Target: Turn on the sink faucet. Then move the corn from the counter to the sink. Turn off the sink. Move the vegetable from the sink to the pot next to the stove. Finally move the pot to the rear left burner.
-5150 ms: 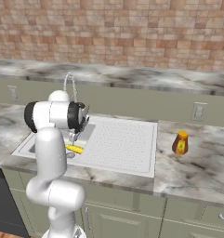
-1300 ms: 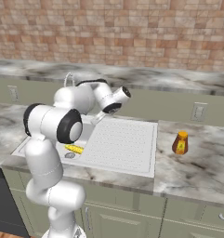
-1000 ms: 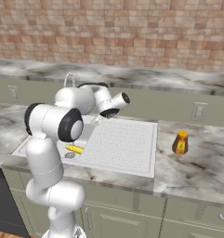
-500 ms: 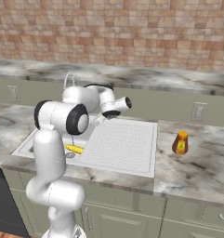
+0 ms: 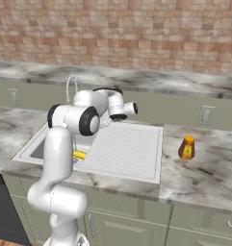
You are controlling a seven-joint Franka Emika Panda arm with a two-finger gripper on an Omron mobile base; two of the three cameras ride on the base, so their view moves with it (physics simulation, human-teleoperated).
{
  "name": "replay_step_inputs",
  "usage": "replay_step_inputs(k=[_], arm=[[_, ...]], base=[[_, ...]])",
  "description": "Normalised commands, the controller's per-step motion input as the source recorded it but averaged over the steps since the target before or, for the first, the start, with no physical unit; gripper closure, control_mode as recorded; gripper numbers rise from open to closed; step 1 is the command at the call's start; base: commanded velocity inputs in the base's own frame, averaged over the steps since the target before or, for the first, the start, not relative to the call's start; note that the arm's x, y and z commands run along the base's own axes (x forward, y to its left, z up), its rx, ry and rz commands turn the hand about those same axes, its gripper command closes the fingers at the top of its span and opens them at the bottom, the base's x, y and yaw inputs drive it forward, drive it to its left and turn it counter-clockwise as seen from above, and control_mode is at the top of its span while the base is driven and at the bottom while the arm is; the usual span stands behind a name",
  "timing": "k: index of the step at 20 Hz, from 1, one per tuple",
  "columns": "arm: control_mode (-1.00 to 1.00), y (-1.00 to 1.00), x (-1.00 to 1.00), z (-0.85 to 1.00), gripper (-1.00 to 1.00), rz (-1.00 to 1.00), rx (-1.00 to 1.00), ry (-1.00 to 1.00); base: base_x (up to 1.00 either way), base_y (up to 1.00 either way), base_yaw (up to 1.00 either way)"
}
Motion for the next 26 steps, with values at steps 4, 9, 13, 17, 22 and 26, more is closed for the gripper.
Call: replay_step_inputs(k=[4, 9, 13, 17, 22, 26], arm=[[-1.0, 0.33, 0.47, -0.11, -1.0, 0.0, 0.05, 0.0], [-1.0, 0.4, 0.44, -0.16, -1.0, 0.0, 0.03, 0.0], [-1.0, 0.32, 0.44, -0.21, -1.0, 0.0, 0.03, 0.0], [-1.0, 0.09, 0.38, -0.24, -1.0, 0.0, 0.04, 0.0], [-1.0, 0.0, 0.37, -0.19, -1.0, 0.02, 0.05, 0.0], [-1.0, 0.0, 0.34, -0.02, -1.0, 0.05, 0.06, 0.0]], base=[[0.0, 0.0, 0.0], [0.0, 0.0, 0.0], [0.0, 0.0, 0.0], [0.0, 0.0, 0.0], [0.0, 0.0, 0.0], [0.0, 0.0, 0.0]])
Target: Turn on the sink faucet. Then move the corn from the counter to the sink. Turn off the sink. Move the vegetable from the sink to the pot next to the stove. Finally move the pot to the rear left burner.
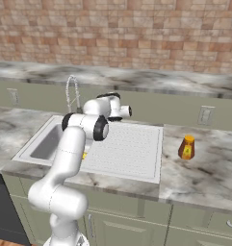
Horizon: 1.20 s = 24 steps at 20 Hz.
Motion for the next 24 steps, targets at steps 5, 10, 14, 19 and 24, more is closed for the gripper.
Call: replay_step_inputs(k=[5, 10, 14, 19, 24], arm=[[-1.0, 0.08, 0.47, 0.0, -1.0, 0.03, 0.07, 0.0], [-1.0, 0.28, 0.52, 0.03, -1.0, 0.0, 0.02, 0.07], [-1.0, 0.35, 0.41, 0.08, -1.0, 0.03, 0.01, 0.06], [-1.0, 0.47, 0.09, 0.0, -1.0, 0.14, 0.01, 0.0], [-1.0, 0.54, 0.0, 0.0, -1.0, 0.18, 0.02, 0.0]], base=[[0.0, 0.0, 0.0], [0.0, 0.0, 0.0], [0.0, 0.0, 0.0], [0.0, 0.0, 0.0], [0.0, 0.0, 0.0]])
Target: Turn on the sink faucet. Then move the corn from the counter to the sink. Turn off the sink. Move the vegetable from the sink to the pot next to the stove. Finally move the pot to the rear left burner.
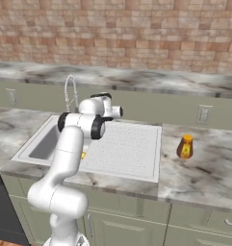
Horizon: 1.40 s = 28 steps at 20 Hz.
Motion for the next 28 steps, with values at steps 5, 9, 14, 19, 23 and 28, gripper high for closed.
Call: replay_step_inputs(k=[5, 9, 14, 19, 23, 28], arm=[[-1.0, 0.55, 0.0, 0.0, -1.0, 0.18, 0.01, 0.0], [-1.0, 0.63, 0.0, 0.12, -1.0, 0.14, 0.0, 0.0], [-1.0, 0.73, 0.0, 0.23, -1.0, 0.08, 0.0, 0.0], [-1.0, 0.79, 0.0, 0.26, -1.0, 0.04, 0.0, 0.0], [-1.0, 0.82, 0.0, 0.3, -1.0, 0.02, 0.0, 0.0], [-1.0, 0.87, 0.0, 0.4, -1.0, 0.0, 0.0, 0.0]], base=[[0.0, 0.0, 0.0], [0.0, 0.0, 0.0], [0.0, 0.0, 0.0], [0.0, 0.0, 0.0], [0.0, 0.0, 0.0], [0.0, 0.0, 0.0]])
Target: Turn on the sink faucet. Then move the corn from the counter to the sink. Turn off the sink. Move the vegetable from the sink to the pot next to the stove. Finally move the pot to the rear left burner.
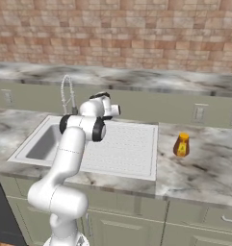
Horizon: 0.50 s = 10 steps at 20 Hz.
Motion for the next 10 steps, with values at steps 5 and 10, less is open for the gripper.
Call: replay_step_inputs(k=[5, 10], arm=[[-1.0, 0.94, 0.0, 0.49, -1.0, 0.0, -0.04, 0.0], [-1.0, 0.64, 0.0, 0.2, -1.0, 0.0, -0.04, 0.0]], base=[[0.0, 0.0, 0.0], [0.0, 0.0, 0.0]])
